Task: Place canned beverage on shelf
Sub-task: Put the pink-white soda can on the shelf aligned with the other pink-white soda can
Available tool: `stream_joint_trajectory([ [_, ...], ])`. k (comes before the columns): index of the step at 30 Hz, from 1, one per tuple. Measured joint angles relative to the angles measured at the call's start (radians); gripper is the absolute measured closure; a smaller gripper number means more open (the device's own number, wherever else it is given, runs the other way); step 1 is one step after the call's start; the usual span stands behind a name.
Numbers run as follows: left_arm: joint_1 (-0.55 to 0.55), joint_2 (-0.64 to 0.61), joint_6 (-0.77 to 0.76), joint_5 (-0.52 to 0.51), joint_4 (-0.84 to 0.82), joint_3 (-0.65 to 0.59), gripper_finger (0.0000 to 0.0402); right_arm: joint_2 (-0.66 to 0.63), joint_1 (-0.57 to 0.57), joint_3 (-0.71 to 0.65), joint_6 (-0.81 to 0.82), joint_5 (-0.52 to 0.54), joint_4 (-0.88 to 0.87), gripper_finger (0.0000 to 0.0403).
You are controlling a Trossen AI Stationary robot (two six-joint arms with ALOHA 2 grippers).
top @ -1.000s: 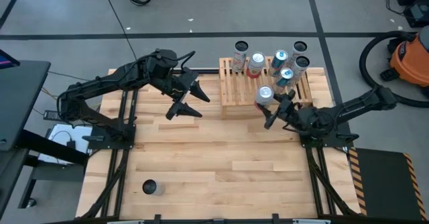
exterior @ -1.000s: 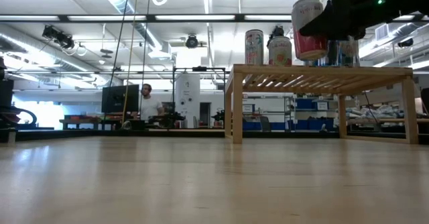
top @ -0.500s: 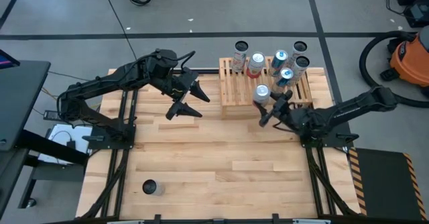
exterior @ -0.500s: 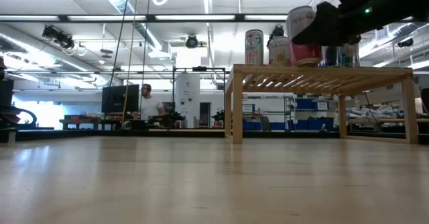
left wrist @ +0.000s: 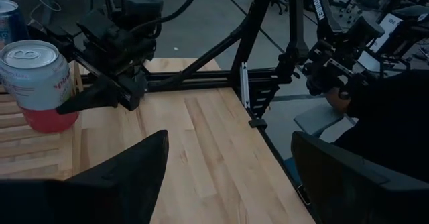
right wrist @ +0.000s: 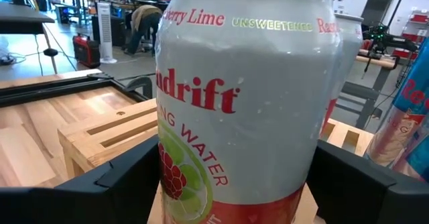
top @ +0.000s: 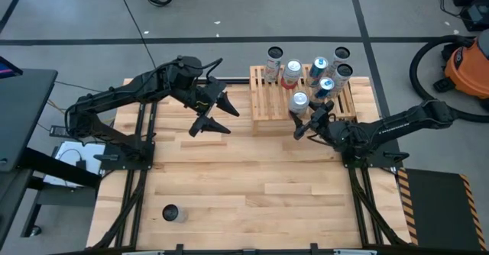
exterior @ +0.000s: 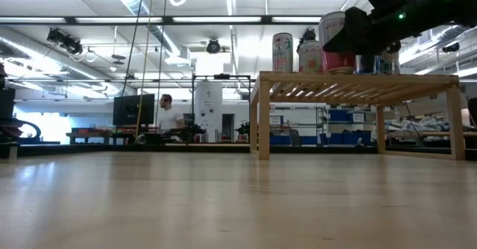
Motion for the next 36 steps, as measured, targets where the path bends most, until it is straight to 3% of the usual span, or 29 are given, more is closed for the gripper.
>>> stream_joint_trajectory([
  [14, 0.0, 0.0, -0.001, 0.0, 0.0, 0.0, 0.0086, 0.002, 0.0, -0.003, -0.003, 0.02, -0.014, 0.0035],
  [28, 0.0, 0.0, -0.001, 0.0, 0.0, 0.0, 0.0086, -0.001, 0.001, 0.006, -0.061, 0.029, 0.034, 0.0034],
  [36, 0.0, 0.0, -0.001, 0.0, 0.0, 0.0, 0.0086, -0.036, 0.04, 0.008, -0.118, 0.107, 0.061, 0.0034],
])
